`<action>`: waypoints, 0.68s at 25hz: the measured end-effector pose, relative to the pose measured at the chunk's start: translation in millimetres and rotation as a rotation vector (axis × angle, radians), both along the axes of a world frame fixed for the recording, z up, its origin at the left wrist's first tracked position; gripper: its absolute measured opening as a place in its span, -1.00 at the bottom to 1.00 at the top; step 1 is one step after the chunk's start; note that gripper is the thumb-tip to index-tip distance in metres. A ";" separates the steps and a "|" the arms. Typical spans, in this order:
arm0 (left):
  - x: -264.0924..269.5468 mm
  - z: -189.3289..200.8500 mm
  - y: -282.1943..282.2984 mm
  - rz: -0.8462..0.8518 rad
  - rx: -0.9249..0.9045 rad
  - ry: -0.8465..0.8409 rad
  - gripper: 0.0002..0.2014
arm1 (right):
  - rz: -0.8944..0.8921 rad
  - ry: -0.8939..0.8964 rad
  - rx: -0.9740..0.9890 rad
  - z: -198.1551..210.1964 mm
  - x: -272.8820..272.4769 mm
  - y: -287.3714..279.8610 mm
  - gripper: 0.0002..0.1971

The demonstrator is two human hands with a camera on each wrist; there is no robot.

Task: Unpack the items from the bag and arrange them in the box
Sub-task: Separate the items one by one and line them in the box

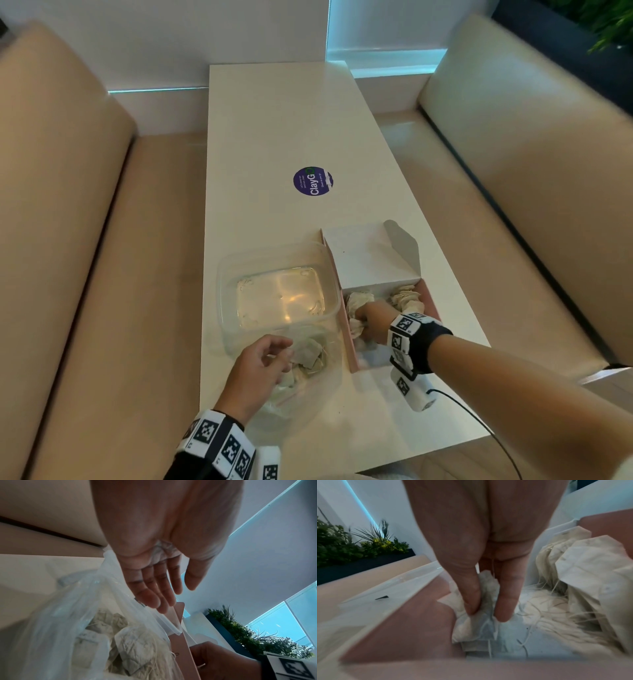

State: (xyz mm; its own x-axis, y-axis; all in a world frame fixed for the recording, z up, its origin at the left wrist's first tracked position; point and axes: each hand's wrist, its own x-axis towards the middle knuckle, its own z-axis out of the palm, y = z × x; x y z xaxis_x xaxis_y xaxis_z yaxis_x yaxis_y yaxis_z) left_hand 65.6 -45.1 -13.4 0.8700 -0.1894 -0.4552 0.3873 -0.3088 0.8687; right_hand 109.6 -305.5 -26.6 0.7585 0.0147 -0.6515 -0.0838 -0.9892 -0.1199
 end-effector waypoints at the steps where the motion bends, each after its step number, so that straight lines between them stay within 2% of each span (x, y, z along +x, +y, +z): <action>1: -0.2 0.0 1.5 0.001 -0.001 0.002 -0.91 | -0.015 -0.011 0.021 -1.7 -0.2 1.3 -0.71; 5: -0.1 -0.3 5.8 0.003 -0.004 0.009 -0.90 | -0.048 -0.026 -0.021 -1.0 0.0 -0.2 -0.78; 9: -0.2 2.7 7.8 0.001 0.004 0.003 -0.90 | -0.127 -0.090 0.023 1.2 7.0 -2.8 -0.82; 11: 0.9 3.1 11.2 0.008 0.031 -0.011 -0.91 | -0.133 -0.075 0.027 1.1 7.8 -1.0 -0.76; 13: 2.5 3.1 16.8 0.007 0.103 -0.043 -0.91 | -0.104 -0.068 0.014 9.0 5.6 -0.4 -0.64; 15: 3.2 2.4 22.9 -0.046 0.251 -0.116 -0.95 | -0.088 -0.183 0.041 27.7 -0.3 2.8 -0.57; 17: 2.4 1.3 24.1 -0.161 0.387 -0.207 -0.94 | -0.056 -0.359 0.178 43.3 -9.6 20.7 -0.67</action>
State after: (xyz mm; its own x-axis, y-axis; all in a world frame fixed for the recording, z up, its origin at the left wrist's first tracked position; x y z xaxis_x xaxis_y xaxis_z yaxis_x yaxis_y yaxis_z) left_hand 68.0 -21.0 -12.0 0.9234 -0.1797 -0.3391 0.1388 -0.6674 0.7317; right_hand 99.9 -284.8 16.7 0.9401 0.0555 -0.3363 -0.0588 -0.9455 -0.3203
